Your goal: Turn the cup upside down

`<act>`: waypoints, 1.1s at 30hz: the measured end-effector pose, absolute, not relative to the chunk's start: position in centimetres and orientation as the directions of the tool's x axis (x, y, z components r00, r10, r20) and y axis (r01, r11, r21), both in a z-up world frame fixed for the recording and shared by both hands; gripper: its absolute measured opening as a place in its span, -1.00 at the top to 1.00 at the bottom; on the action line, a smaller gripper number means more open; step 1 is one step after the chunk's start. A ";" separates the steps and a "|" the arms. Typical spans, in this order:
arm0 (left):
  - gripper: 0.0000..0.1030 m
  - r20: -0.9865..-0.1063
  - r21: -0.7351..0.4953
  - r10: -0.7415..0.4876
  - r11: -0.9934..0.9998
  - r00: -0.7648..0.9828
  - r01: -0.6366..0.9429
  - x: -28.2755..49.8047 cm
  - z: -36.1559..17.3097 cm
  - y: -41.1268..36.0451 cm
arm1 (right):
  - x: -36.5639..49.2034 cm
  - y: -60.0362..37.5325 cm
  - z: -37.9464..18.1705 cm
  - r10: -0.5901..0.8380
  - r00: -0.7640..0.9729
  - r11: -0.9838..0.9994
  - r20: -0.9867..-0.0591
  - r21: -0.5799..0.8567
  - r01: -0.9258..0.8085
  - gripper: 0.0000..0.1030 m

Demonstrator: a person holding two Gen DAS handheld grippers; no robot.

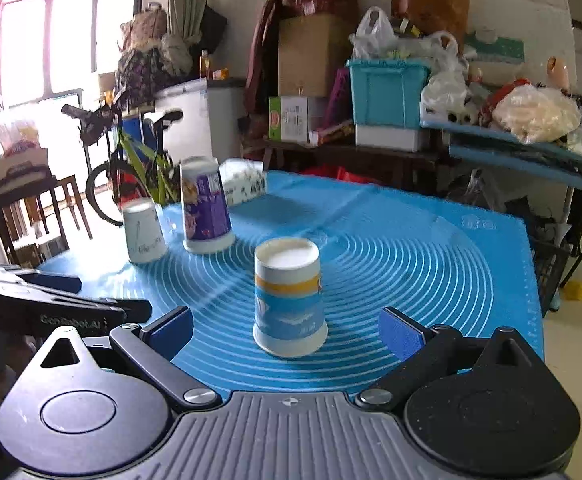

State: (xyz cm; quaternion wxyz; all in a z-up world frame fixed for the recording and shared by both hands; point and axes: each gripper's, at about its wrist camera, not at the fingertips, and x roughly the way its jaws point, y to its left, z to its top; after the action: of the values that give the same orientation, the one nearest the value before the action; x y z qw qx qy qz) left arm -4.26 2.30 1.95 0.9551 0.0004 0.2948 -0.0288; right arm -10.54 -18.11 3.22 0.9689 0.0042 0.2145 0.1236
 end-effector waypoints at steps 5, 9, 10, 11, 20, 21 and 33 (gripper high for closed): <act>-0.82 -0.547 -0.022 -0.055 0.998 0.835 0.051 -5.2 2.2 2.6 | -12.1 -17.9 4.0 0.237 0.895 0.971 -0.378 0.059 -0.232 -0.95; -0.82 -0.539 -0.017 -0.043 0.999 0.841 0.040 -5.9 2.2 2.9 | -12.7 -17.8 3.8 0.239 0.890 0.970 -0.389 0.062 -0.233 -0.95; -0.82 -0.538 -0.018 -0.043 0.999 0.842 0.039 -6.0 2.1 3.0 | -12.7 -17.9 3.8 0.238 0.889 0.971 -0.391 0.066 -0.230 -0.95; -0.82 -0.537 -0.019 -0.043 0.999 0.842 0.039 -6.1 2.1 3.0 | -12.8 -17.9 3.7 0.237 0.890 0.971 -0.390 0.070 -0.228 -0.95; -0.82 -0.529 -0.005 -0.037 0.999 0.848 0.040 -7.0 2.1 3.1 | -13.3 -17.6 3.3 0.237 0.883 0.971 -0.405 0.067 -0.230 -0.95; -0.82 -0.528 -0.004 -0.036 0.999 0.848 0.040 -7.0 2.1 3.1 | -13.3 -17.5 3.3 0.237 0.883 0.971 -0.404 0.067 -0.230 -0.95; -0.82 -0.531 -0.004 -0.039 0.999 0.847 0.043 -7.0 2.1 3.1 | -13.6 -17.6 3.4 0.225 0.892 0.974 -0.392 0.064 -0.218 -0.95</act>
State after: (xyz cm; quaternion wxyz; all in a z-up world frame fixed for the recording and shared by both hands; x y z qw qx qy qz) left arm -6.98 3.14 2.07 0.9609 0.0042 0.2759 -0.0213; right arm -13.56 -17.64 3.41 0.9725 0.0092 0.2028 0.1138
